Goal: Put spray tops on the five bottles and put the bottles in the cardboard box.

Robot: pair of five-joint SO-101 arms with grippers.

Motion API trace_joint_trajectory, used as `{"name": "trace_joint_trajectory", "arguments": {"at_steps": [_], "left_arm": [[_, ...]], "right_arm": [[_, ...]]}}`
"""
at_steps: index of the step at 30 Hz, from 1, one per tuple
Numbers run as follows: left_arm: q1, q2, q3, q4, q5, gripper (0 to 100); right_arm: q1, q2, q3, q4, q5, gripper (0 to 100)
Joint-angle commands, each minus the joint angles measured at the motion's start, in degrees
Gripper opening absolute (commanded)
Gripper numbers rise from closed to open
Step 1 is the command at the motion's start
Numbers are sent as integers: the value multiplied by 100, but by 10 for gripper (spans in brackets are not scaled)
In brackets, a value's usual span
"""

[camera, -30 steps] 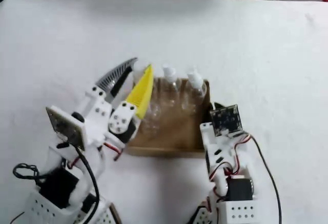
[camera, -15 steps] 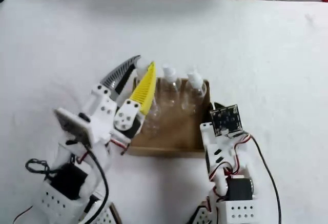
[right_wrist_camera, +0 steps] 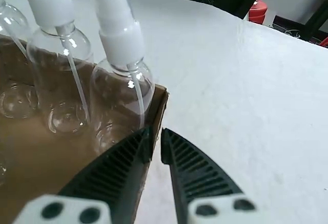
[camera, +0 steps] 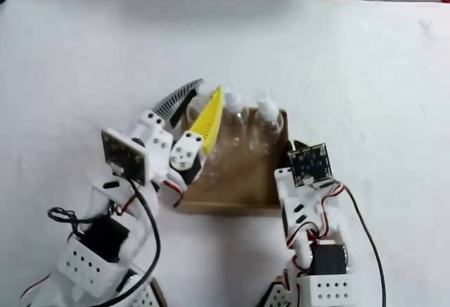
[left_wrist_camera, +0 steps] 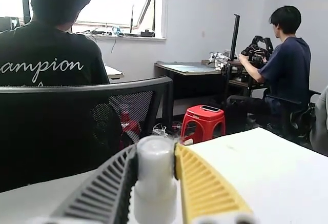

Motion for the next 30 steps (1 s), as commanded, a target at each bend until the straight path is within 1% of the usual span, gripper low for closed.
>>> {"name": "trace_joint_trajectory", "arguments": {"at_steps": [1,5,9,12,30], "left_arm": [[13,-127,158,-141,53,23],[13,-338,325,-123,35,23],[22,-585,413,211,-457,23],[22,-760,571,422,-466,23],[66,-936,1521,316,-466,24]], "right_arm": [[40,-22,53,-154,-18,16],[40,-22,79,-242,-18,16],[40,-22,114,-268,-9,16],[40,-13,114,-268,-9,16],[40,4,114,-268,-9,16]]}}
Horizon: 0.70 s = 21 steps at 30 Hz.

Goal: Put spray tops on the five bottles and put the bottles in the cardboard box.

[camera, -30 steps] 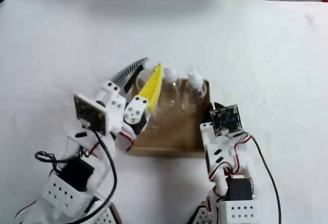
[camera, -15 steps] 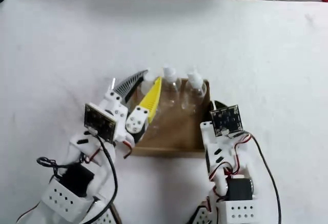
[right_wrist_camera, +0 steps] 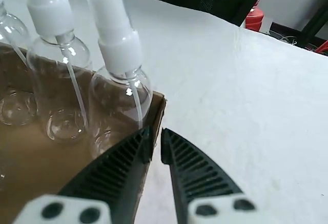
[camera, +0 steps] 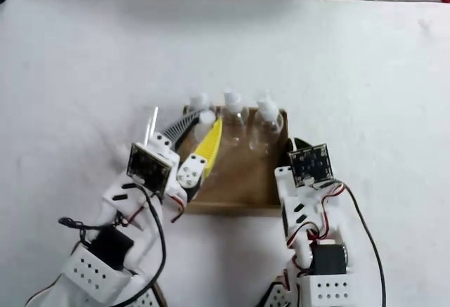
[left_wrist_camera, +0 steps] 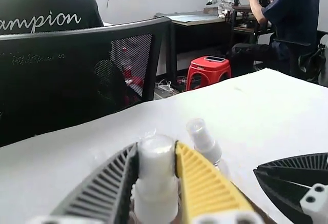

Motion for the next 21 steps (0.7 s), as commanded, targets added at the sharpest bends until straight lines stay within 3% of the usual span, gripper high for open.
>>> {"name": "trace_joint_trajectory", "arguments": {"at_steps": [1,8,17,21], "left_arm": [[57,-119,255,-220,-44,24],[57,-110,721,-818,-62,24],[31,-110,730,-782,-53,26],[13,-136,686,-229,-35,115]], "right_arm": [[40,4,53,-110,-9,16],[40,13,53,-110,-9,16],[40,13,53,-110,-9,16],[40,13,53,-110,-9,16]]}}
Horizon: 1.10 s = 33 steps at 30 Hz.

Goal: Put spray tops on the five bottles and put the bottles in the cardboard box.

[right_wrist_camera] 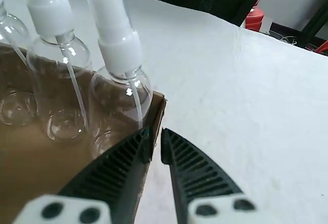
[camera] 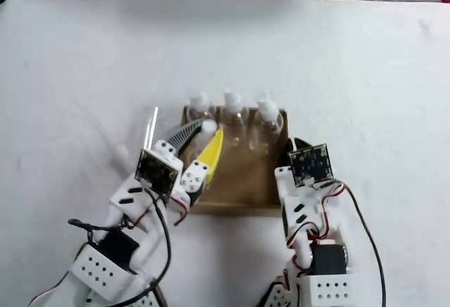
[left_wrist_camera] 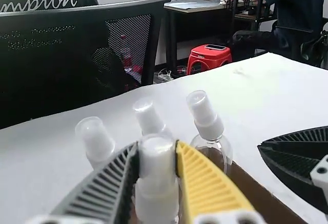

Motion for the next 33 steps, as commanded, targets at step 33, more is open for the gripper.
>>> {"name": "trace_joint_trajectory", "arguments": {"at_steps": [33], "left_arm": [[-558,-110,-1943,2426,1196,222]], "right_arm": [[-13,13,53,-110,369,16]]}}
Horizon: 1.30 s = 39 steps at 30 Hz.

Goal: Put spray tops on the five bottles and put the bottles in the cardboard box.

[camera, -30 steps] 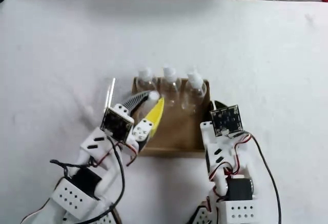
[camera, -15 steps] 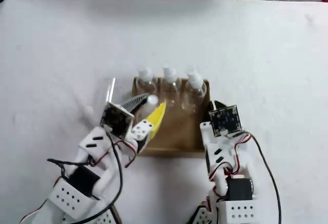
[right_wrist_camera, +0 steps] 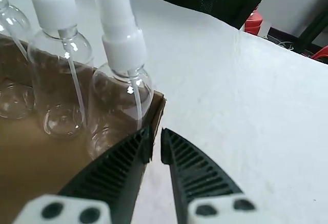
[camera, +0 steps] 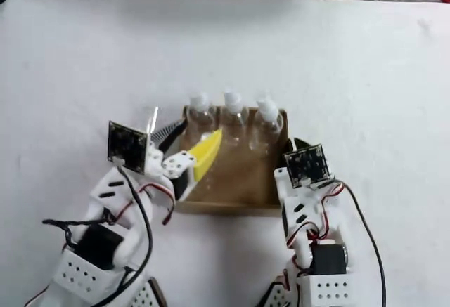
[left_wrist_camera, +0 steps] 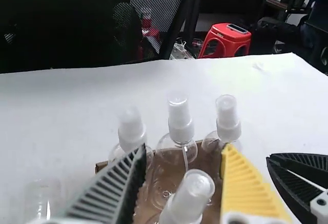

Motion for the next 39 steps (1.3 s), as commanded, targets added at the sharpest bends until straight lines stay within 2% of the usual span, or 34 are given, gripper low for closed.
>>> {"name": "trace_joint_trajectory", "arguments": {"at_steps": [1,11,35,39], "left_arm": [[-48,-101,-440,9,70,222],[-690,-101,-369,193,18,221],[-681,-101,-255,396,0,221],[-629,-101,-141,378,-484,221]], "right_arm": [[-13,13,53,-110,97,16],[-13,13,53,-110,114,16],[-4,4,53,-110,114,16],[-4,4,53,-110,114,16]]}}
